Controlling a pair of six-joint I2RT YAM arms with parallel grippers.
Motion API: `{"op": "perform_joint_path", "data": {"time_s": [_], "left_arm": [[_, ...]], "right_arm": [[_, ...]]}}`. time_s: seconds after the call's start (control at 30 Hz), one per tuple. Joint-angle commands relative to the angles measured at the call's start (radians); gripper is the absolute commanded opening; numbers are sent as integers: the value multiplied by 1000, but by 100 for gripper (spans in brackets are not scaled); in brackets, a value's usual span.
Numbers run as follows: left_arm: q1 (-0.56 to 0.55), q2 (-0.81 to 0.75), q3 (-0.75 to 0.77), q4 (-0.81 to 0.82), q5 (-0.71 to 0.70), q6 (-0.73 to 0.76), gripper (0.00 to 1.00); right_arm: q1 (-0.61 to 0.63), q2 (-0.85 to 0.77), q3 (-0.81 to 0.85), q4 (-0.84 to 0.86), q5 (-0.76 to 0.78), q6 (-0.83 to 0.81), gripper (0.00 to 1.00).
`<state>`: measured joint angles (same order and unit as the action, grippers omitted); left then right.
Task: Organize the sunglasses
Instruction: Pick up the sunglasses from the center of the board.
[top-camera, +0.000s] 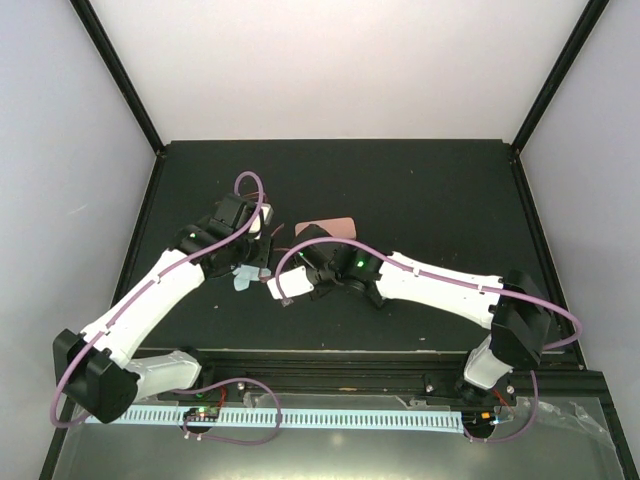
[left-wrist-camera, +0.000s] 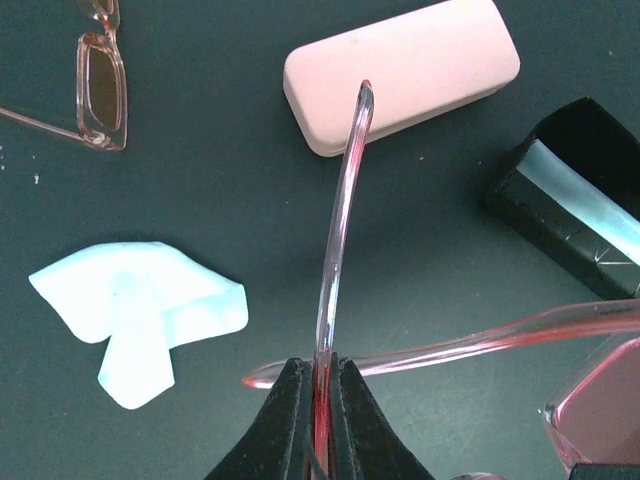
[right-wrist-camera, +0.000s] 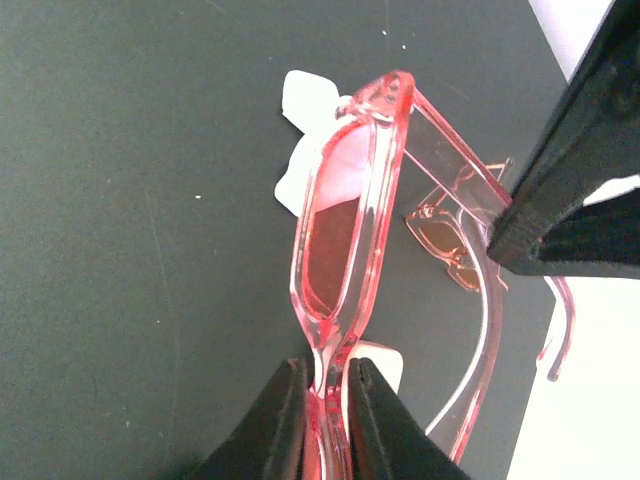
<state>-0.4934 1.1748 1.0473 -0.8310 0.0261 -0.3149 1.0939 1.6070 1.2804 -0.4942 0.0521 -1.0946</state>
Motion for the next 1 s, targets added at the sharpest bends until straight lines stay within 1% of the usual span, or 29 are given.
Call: {"op": "perform_joint_path", "data": {"time_s": [0.0,0.1,0.2,0.23,0.3,0.37,0.47,0.5,0.53,0.63,0.67,0.77,0.97], "left_arm": [[-3,-38,76,-30,44,-9,2],[-3,-41,86,-39,47,-12,2],[-2,-44,95,-44,55,-14,2],[-3,-44,98,-46,59,-15,2],[-3,-45,103,-49,65,-15,2],[-3,-48,113,-53,71,-14,3],[-4,-64,154,-49,69,-7,32],[-4,-71,190,-51,54,0,42],[-4,-76,235,-54,34,2,50],[-1,-108,367,-18,27,-5,66],[-1,-121,385,11,40,-14,70],[0,-148,389,145,104,-57,77],[1,-111,357,280,196,-139,77]], "right_arm": [[5,14,20,-8,62,-6,16],[14,36,34,-8,92,-9,19],[18,51,45,-11,122,-5,18],[19,54,48,-10,129,-1,14],[19,48,51,-6,133,13,2],[18,31,45,10,126,30,1],[16,-23,1,76,110,38,1],[12,-48,-22,113,100,38,1],[4,-74,-48,143,85,41,1],[-36,-158,-106,212,13,78,1],[-54,-193,-131,242,-14,91,1],[-114,-299,-195,316,-114,145,1],[-261,-497,-295,472,-377,333,1]]}}
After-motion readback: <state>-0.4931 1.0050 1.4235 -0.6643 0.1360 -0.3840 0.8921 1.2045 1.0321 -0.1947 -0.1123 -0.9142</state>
